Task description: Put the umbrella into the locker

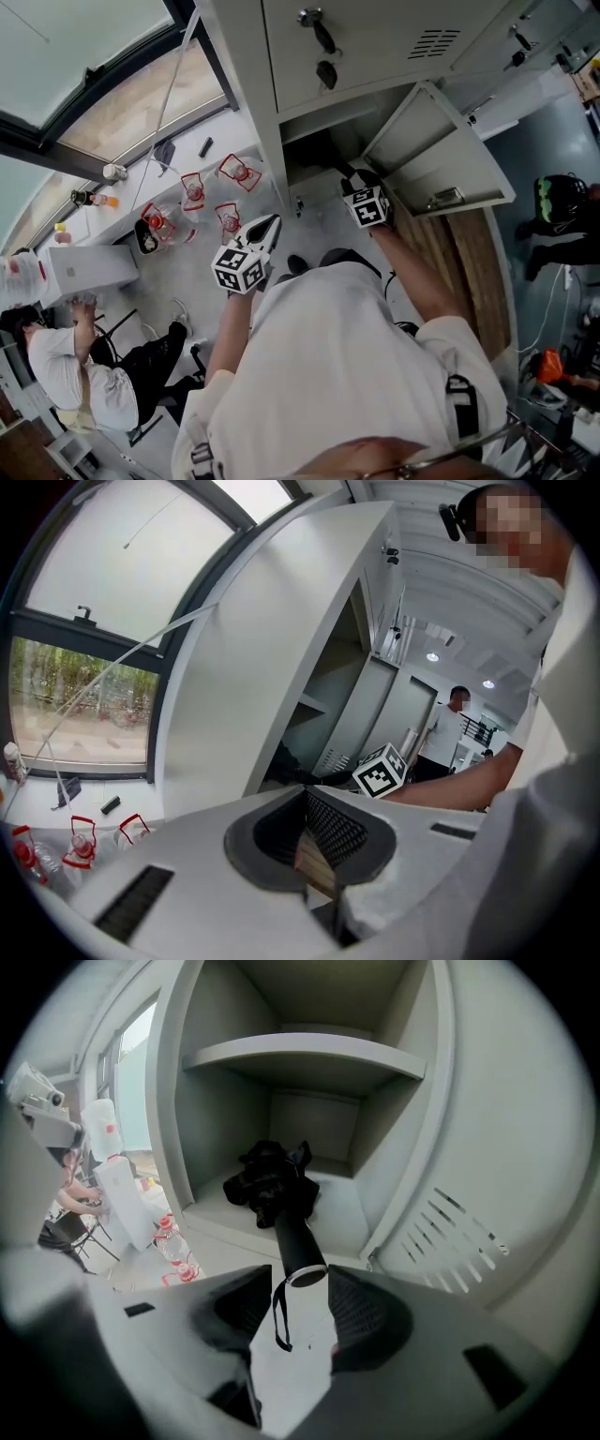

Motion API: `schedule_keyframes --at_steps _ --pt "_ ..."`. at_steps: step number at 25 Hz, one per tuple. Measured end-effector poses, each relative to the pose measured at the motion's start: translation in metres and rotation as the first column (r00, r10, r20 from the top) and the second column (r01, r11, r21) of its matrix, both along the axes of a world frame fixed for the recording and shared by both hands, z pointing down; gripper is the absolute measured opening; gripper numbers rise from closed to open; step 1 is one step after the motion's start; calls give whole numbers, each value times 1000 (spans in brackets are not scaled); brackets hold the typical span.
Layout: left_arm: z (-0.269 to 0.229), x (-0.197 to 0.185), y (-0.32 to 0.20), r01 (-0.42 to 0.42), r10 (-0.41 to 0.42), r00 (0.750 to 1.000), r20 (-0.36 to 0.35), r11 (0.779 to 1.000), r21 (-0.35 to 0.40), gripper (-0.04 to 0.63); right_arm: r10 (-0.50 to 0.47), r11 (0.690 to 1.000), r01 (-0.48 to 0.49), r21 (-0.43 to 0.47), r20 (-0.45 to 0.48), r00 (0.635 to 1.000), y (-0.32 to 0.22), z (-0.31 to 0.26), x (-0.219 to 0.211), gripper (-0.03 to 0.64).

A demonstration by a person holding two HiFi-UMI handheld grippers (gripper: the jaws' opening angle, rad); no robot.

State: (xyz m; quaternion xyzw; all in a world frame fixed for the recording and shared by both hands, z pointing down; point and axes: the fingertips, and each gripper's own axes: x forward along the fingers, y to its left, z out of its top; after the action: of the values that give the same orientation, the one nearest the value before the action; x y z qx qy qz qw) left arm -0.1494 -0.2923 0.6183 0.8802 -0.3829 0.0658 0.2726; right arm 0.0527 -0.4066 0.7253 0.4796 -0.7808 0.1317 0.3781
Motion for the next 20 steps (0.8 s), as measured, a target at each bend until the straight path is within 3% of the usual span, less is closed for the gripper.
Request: schedule_keyframes --at_steps 6,16,20 --pt "3 -1 6 2 -2 1000 3 1000 -5 3 -19 1000 18 23 38 999 -3 -1 -13 164" --pt "3 -13 11 38 -38 999 15 999 -10 3 -234 972 236 3 136 963 7 -3 -97 176" --pt "5 -18 14 54 -54 998 18 998 -19 3 -253 967 253 12 141 957 7 -1 -106 183"
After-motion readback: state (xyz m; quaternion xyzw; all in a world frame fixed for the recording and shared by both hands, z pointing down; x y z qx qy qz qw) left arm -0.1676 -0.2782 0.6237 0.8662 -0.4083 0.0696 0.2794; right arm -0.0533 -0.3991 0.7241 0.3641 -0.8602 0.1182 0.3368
